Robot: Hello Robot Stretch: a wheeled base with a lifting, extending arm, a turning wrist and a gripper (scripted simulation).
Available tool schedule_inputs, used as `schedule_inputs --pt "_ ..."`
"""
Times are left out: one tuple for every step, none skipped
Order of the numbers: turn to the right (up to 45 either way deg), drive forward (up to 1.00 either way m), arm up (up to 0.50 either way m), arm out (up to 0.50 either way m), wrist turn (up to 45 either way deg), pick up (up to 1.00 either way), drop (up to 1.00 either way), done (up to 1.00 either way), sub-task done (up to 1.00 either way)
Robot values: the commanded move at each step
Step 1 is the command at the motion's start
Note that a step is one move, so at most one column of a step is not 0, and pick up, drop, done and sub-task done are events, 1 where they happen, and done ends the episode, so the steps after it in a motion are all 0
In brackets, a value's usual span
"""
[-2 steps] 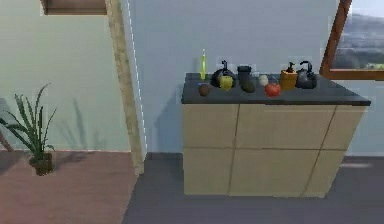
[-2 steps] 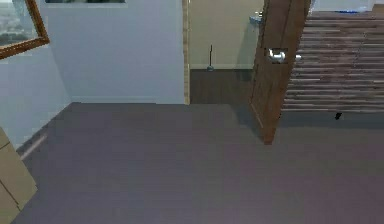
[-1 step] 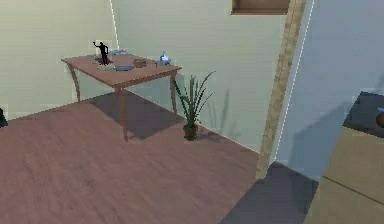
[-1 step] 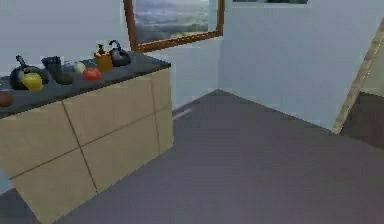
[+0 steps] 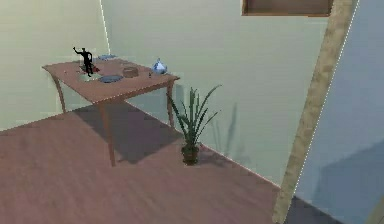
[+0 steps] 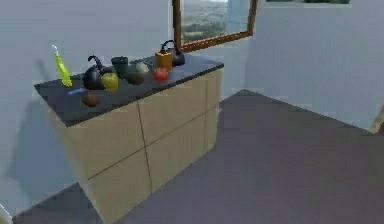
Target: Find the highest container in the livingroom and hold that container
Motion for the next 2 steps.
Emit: schedule_inputs --pt "-33.0 0.0 0.0 0.0 0.0 0.0 0.0 0.0 0.0" --pt "0.0 1.0 0.0 0.0 0.0 0.0 0.0 0.0 0.0"
